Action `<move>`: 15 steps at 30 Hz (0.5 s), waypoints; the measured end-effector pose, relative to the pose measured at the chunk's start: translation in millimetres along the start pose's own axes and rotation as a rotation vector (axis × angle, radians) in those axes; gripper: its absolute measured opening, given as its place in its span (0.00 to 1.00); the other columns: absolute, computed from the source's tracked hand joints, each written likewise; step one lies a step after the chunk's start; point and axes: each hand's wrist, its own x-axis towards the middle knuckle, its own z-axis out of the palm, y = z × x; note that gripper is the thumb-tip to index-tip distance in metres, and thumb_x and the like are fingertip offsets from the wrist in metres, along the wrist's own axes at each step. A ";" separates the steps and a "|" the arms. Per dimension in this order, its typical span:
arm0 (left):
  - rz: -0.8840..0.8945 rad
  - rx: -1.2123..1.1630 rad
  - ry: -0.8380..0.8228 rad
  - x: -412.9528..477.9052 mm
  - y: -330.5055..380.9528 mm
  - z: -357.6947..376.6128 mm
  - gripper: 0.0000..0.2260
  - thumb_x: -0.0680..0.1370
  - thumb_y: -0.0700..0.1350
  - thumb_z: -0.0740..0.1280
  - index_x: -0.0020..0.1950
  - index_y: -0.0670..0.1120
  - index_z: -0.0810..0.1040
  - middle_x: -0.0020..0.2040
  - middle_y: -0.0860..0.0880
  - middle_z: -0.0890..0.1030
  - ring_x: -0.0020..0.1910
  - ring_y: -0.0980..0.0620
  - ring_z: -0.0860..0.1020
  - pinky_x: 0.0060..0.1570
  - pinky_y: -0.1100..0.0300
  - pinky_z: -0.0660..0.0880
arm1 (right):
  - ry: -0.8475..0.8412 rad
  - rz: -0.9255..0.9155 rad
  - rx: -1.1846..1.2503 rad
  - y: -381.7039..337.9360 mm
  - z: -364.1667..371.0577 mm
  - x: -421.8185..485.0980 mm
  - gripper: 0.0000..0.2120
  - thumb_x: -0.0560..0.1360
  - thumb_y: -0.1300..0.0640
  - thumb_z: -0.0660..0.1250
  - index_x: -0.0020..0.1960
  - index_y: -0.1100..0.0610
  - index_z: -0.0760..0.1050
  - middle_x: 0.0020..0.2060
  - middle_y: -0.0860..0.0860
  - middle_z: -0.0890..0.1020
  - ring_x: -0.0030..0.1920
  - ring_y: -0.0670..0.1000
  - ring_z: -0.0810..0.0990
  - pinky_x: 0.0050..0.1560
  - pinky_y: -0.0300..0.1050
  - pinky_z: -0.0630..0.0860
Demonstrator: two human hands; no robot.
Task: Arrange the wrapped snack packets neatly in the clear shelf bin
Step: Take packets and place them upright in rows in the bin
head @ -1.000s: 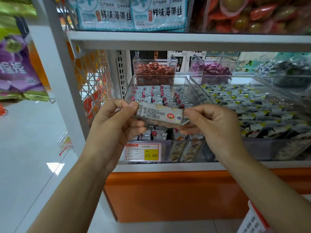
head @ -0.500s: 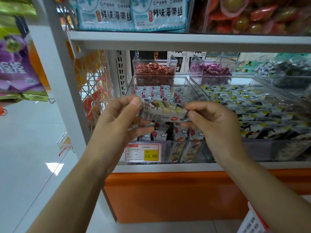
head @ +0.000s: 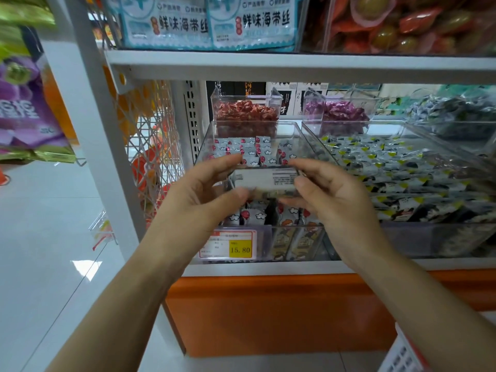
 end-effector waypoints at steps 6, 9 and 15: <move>-0.003 0.036 0.017 -1.0 1.8 4.5 0.22 0.67 0.48 0.67 0.62 0.51 0.76 0.52 0.54 0.83 0.49 0.59 0.81 0.46 0.70 0.76 | -0.005 -0.025 -0.078 -3.9 -0.9 -0.8 0.11 0.75 0.60 0.66 0.56 0.52 0.79 0.50 0.44 0.82 0.52 0.42 0.80 0.50 0.35 0.77; 0.009 0.018 -0.008 -1.3 2.7 4.9 0.22 0.68 0.43 0.67 0.62 0.49 0.75 0.50 0.54 0.83 0.49 0.58 0.82 0.44 0.70 0.76 | 0.011 0.013 -0.039 -4.5 -0.7 -1.9 0.11 0.70 0.53 0.68 0.51 0.54 0.81 0.44 0.47 0.84 0.47 0.48 0.83 0.46 0.45 0.81; -0.006 0.100 -0.013 -2.5 1.1 11.4 0.15 0.73 0.39 0.69 0.57 0.53 0.78 0.49 0.54 0.83 0.47 0.56 0.82 0.45 0.66 0.78 | 0.106 -0.087 -0.164 -5.7 1.4 -3.5 0.07 0.75 0.57 0.67 0.39 0.56 0.80 0.30 0.50 0.81 0.33 0.42 0.79 0.31 0.32 0.75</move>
